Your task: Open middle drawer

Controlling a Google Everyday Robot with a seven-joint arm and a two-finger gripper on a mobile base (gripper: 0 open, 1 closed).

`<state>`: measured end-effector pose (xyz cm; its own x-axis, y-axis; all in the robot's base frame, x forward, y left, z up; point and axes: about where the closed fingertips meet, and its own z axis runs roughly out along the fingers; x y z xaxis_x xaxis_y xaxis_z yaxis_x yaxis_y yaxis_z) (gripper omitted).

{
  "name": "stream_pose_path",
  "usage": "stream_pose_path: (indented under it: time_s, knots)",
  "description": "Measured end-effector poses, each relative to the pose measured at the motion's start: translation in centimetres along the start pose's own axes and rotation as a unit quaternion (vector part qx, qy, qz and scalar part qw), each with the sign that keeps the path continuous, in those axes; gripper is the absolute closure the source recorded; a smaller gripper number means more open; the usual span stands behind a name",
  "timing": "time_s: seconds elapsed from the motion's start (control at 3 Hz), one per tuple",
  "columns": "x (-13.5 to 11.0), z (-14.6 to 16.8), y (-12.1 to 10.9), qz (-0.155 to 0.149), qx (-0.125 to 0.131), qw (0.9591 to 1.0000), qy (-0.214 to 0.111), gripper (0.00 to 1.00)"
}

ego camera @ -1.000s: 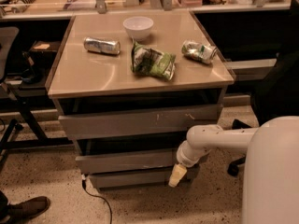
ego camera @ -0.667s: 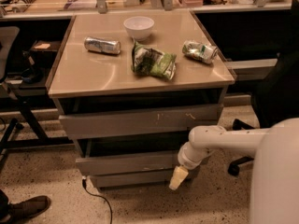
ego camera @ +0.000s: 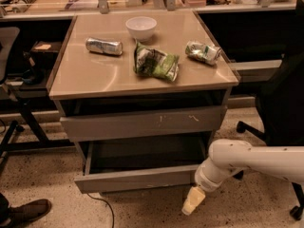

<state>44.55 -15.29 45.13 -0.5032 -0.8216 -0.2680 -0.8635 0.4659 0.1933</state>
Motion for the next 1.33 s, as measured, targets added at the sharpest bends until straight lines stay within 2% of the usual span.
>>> stream_pose_path:
  time_s: [0.33, 1.0, 1.33]
  knots:
    - [0.3, -0.1, 0.4, 0.002, -0.002, 1.0000, 0.002, 0.00]
    - [-5.4, -2.4, -2.0, -0.059, 0.011, 0.9972, -0.043, 0.00]
    - [-7.0, -0.9, -2.4, -0.076, -0.003, 0.9965, -0.034, 0.00]
